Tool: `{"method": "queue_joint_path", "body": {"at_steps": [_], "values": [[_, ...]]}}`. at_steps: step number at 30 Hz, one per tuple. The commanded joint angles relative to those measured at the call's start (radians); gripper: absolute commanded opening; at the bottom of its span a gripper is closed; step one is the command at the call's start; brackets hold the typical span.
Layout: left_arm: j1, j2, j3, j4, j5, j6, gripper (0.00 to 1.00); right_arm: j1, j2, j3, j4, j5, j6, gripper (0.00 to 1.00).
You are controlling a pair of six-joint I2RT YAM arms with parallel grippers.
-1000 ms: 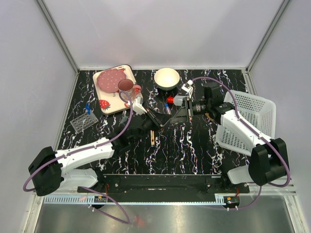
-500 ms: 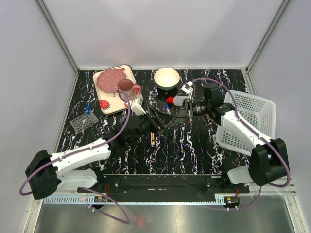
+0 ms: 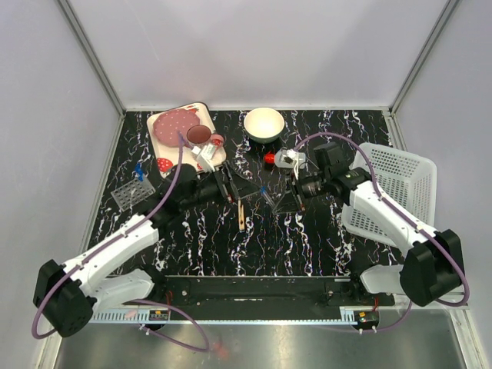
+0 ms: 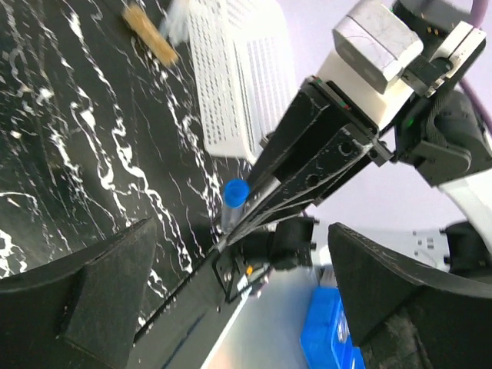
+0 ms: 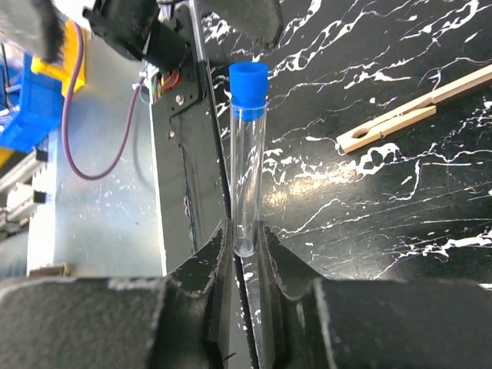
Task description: Organize the chemistry lab equipment
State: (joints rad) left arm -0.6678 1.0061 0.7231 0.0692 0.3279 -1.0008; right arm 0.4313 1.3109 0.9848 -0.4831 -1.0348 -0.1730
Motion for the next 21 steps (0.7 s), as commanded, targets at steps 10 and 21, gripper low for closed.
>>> {"method": "queue_joint_path", "body": {"at_steps": [10, 21], "values": [[-0.018, 0.17, 0.185, -0.152, 0.264, 0.122, 0.67, 0.061, 0.004, 0.046, -0.15, 0.062, -0.25, 0.14], [-0.052, 0.229, 0.203, -0.157, 0.232, 0.123, 0.52, 0.069, 0.016, 0.052, -0.161, 0.059, -0.266, 0.14]]}}
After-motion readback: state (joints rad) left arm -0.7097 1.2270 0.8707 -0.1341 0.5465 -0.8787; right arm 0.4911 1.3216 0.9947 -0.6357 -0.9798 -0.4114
